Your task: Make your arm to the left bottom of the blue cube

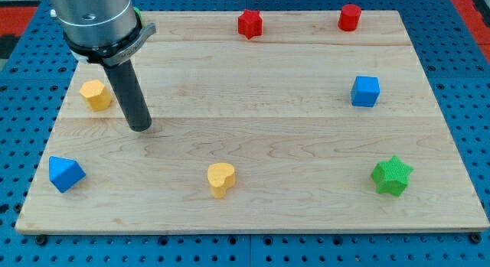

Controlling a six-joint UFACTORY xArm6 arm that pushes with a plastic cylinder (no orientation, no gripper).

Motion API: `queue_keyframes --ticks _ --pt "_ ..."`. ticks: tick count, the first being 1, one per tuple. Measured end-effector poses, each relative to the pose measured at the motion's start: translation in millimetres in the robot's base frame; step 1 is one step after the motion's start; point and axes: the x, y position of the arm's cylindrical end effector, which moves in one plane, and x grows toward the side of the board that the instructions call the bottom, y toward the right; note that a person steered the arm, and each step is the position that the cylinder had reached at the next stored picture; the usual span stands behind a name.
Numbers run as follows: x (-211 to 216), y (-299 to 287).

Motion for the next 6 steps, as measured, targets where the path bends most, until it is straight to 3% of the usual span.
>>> queue_keyframes --ticks 3,4,6 --pt "-3.2 -0.5" --pt "-48.8 45.9" --pt "-26.0 249.5"
